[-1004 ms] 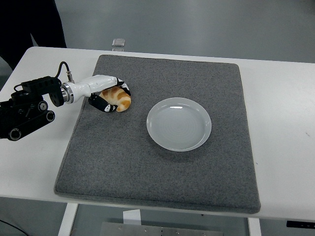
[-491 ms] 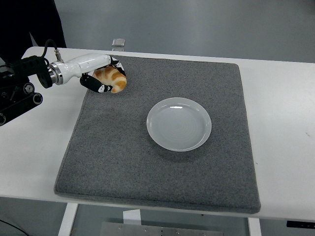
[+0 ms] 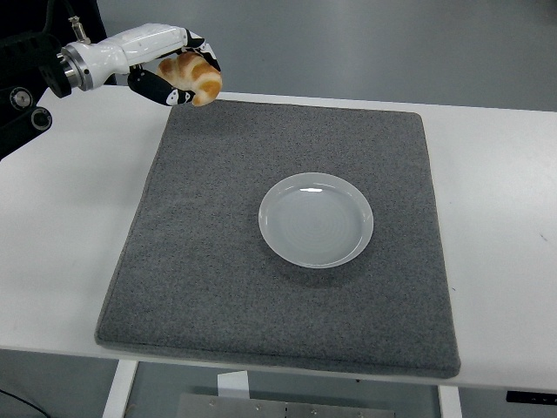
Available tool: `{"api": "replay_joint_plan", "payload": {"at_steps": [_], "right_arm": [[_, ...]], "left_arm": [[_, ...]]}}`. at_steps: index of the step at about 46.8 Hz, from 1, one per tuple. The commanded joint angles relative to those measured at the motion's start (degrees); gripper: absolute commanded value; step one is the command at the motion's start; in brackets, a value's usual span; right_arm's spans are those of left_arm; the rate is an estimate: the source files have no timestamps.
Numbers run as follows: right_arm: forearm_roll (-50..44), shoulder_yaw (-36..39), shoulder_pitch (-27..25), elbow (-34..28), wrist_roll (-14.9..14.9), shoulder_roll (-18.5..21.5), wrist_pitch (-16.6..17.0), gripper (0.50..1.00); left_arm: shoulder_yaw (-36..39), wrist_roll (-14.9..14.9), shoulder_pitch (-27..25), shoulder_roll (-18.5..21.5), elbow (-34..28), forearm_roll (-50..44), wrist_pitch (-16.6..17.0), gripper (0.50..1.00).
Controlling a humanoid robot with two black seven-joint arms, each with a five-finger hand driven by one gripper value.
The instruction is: Place the bread on the plate
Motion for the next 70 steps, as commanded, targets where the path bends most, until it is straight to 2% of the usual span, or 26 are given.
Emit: {"api": "replay_joint_plan", "payload": {"at_steps": [1,6,17,39,47,57,70], "right_arm": [[0.0,0.0,0.0,0.0,-0.03,0.0,0.0,0.952],[0.0,0.0,0.0,0.0,-0.03,0.0,0.0,0.952],[0.0,0.0,0.0,0.0,0.06,0.0,0.0,0.954],[0.0,0.0,0.0,0.0,-0.03,0.0,0.0,0.952],[0.0,0.0,0.0,0.0,-0.03,0.0,0.0,0.952],[0.0,0.0,0.0,0.0,0.06,0.0,0.0,0.952],[0.0,0.0,0.0,0.0,0.06,0.0,0.0,0.952]], "left_arm": [[-1.3,0.01,-0.65,0.09,-1.39,0.0,-1.84,0.5],[-3.33,0.01,-0.91,-0.09,-3.76,0.09,-3.42,0.5],[-3.59,0.1,-1.88,-0.96,-8.33,0.53,-3.69,0.5],[-3.59,0.1,-2.23,-8.78,-9.65,0.88,-3.69,0.5],[-2.98,0.27,-2.14,-11.59,-8.87,2.37,-3.51,0.5],[-2.45,0.36,-1.09,-15.2,-6.23,9.22,-2.9,0.5],[-1.22,0.54,2.16,-20.82,-1.31,12.92,-2.46,0.5]]}}
